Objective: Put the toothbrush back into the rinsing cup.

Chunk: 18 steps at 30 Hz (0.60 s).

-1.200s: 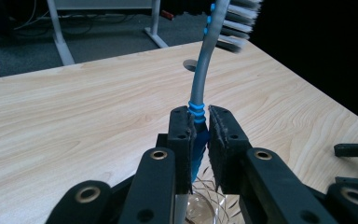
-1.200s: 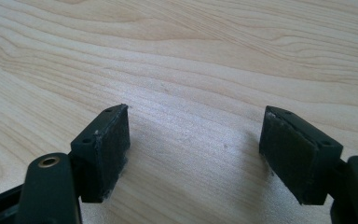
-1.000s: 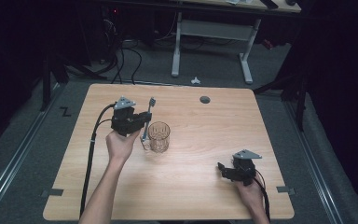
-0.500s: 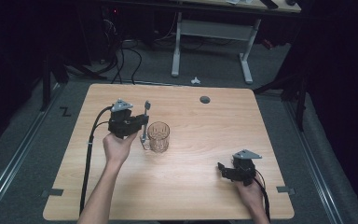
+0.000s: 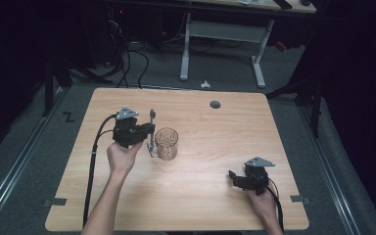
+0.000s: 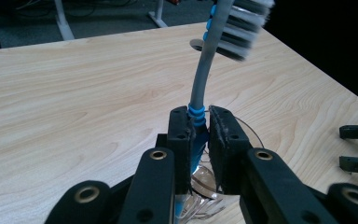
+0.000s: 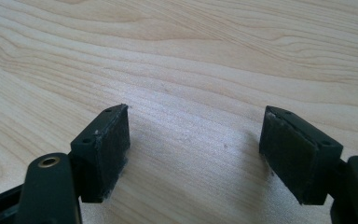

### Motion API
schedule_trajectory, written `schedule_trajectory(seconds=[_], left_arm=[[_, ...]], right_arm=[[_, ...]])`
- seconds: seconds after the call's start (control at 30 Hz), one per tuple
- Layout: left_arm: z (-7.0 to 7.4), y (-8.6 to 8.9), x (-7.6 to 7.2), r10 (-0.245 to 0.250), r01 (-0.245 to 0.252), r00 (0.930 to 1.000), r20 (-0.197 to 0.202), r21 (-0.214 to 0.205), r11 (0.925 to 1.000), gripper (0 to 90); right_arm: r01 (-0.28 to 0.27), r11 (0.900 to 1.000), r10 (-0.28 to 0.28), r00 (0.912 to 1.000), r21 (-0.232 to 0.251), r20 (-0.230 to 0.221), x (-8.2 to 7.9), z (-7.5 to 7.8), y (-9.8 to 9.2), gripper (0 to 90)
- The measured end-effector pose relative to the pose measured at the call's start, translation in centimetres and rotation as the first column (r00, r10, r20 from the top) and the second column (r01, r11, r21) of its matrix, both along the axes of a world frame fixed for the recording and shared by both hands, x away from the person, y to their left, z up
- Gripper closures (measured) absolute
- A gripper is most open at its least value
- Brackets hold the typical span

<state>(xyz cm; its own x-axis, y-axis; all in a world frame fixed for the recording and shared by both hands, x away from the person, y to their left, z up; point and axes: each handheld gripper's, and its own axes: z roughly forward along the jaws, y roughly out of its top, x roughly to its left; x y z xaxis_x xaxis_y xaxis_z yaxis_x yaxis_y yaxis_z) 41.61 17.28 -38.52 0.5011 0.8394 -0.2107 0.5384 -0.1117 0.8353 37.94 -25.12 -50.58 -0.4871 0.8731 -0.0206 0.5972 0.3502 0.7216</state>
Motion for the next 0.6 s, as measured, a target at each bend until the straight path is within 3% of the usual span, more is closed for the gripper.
schedule_trajectory(seconds=[0.6], left_arm=[[-0.58,0.11,-0.29,0.001,0.0,0.9998,-0.018,0.014,0.9999,79.1]], right_arm=[[0.0,1.0,0.0,1.0,0.0,0.0,0.0,0.0,0.0,24.6]])
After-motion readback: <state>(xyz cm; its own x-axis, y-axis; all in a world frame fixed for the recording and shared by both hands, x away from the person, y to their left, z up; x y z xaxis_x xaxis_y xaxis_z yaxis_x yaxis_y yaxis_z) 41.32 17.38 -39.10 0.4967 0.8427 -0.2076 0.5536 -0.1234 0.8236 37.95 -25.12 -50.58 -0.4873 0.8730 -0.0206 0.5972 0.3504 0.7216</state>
